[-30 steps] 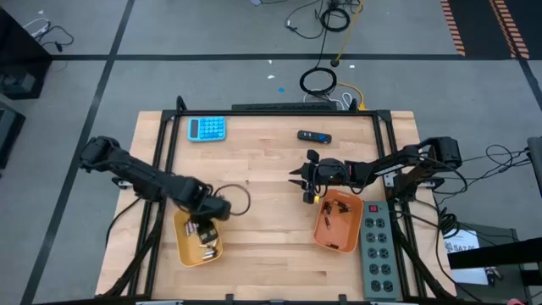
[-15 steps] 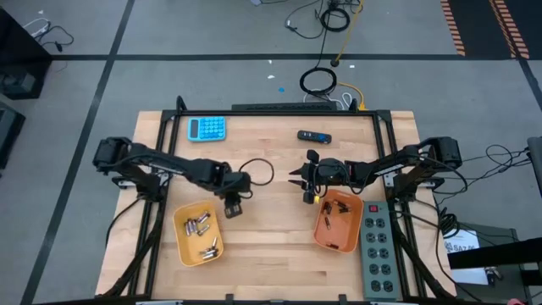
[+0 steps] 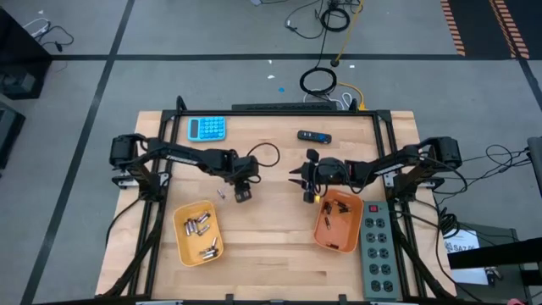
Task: Sort batteries
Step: Put the silver battery into the yellow bin
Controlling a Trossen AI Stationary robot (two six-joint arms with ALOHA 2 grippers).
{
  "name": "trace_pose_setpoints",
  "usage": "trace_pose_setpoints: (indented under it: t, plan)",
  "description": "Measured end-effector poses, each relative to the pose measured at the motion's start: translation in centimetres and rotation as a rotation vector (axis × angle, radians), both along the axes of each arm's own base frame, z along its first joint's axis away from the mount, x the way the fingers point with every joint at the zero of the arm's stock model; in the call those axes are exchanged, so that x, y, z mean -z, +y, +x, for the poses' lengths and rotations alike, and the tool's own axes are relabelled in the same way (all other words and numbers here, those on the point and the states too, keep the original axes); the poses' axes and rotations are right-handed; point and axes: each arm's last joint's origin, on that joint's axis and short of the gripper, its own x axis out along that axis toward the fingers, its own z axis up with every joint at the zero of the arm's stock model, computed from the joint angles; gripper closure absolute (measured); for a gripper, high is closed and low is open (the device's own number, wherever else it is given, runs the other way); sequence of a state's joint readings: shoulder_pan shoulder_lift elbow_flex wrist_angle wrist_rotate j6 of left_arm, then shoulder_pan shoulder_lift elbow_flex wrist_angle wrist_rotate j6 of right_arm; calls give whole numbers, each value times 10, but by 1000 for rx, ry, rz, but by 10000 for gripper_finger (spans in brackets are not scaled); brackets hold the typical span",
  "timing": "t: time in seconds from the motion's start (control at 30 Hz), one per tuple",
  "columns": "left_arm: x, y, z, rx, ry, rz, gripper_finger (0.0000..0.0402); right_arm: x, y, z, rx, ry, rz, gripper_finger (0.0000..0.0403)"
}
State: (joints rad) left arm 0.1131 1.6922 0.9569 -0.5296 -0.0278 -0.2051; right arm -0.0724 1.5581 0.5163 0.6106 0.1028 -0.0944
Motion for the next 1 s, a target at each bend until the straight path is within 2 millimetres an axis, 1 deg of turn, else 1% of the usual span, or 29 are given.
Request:
trace_pose_setpoints:
  t: [0.07,0.2,0.27,0.3,0.33,0.4,0.5,0.53,0.57,0.73,0.83,1.0]
  plan:
    - [0,3,1,-1,-12,17,179,0,-2,0,7,1,-4,294]
    - [-2,9,4,-19,-40,95,176,0,-9,-1,29,2,-7,294]
    - [-2,9,4,-18,-43,121,181,0,-12,-1,36,4,-14,294]
    - [-1,9,5,-10,-40,122,189,0,-13,-1,39,5,-17,294]
    - [1,9,5,0,-33,120,204,0,-15,-2,44,5,-19,294]
    - [5,8,5,8,-12,106,253,0,-18,-2,51,6,-22,294]
    - [12,8,7,47,4,92,359,0,-22,-3,61,9,-33,294]
    - [13,8,8,66,-2,99,378,0,-24,-3,65,9,-35,294]
    - [13,8,10,77,-10,97,387,0,-25,-3,69,10,-38,294]
    - [12,9,10,116,-17,114,396,0,-29,-4,82,11,-41,294]
    - [8,12,5,101,-3,116,397,0,-29,-4,81,11,-44,294]
    - [-9,11,2,102,-60,120,383,0,-29,-4,80,11,-44,294]
